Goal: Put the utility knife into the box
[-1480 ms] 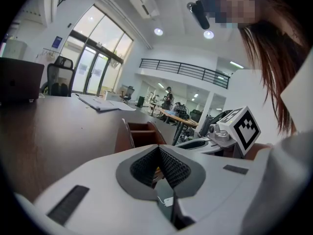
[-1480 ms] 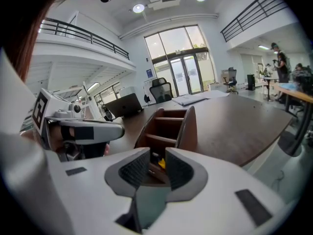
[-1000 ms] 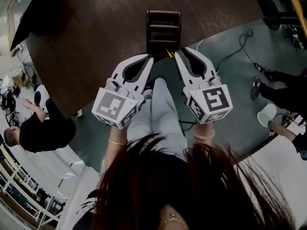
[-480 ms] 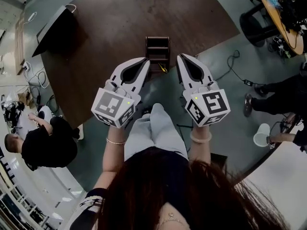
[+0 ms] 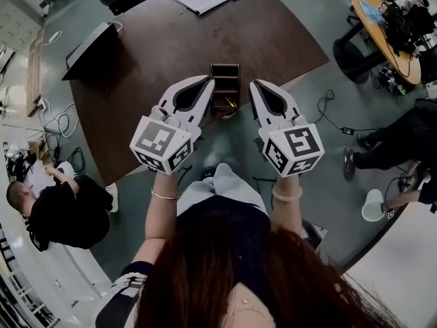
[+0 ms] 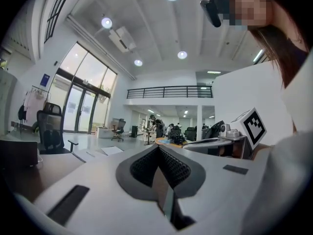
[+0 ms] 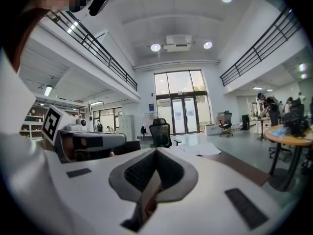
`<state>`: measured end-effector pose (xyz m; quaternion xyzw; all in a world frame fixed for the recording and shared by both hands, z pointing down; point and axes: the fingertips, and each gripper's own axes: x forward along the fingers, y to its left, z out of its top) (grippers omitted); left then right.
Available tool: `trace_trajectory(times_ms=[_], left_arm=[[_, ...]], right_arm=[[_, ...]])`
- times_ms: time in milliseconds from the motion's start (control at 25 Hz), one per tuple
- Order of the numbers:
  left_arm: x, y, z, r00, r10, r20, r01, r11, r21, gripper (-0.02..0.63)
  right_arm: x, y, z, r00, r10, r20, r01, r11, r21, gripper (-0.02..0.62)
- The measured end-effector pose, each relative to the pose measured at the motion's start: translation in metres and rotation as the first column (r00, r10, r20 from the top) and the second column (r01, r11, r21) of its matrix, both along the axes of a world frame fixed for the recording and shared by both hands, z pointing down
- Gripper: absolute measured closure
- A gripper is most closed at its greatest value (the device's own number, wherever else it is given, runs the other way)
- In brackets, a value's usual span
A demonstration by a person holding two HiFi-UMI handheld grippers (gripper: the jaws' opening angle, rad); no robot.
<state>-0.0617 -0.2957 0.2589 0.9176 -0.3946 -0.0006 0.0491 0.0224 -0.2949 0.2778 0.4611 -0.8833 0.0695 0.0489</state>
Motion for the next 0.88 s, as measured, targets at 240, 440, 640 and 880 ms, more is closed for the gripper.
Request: trace_trajectory(times_ms=[240,440,640,880], left_arm=[[0.002,0.007,-0.004,1.000,0.013,-0.012,-0.013,1.000,0.014,0.605],[0.005,0.012,-0.010,0.999,0.028,-0.018,-0.028,0.999,0.018,0.604],[0.002,0.013,-0.017,0.999,0.034,-0.027,-0.034,0.999,0.024,0.604],[0.009,0.002,-0.024,0.999,0.044,-0.029,-0.044,0.999,0.023,0.604]], right_arm=[[-0.004,0.009,-0.003,1.000,-0.011,-0.007,0.011,1.000,0.011,0.580],[-0.004,0.012,-0.008,1.000,-0.005,-0.008,0.005,1.000,0.010,0.580],[-0.008,0.013,-0.014,1.000,-0.006,-0.010,0.006,1.000,0.008,0.580],[-0.005,0.003,-0.020,1.000,-0.009,-0.016,0.009,1.000,0.005,0.580]])
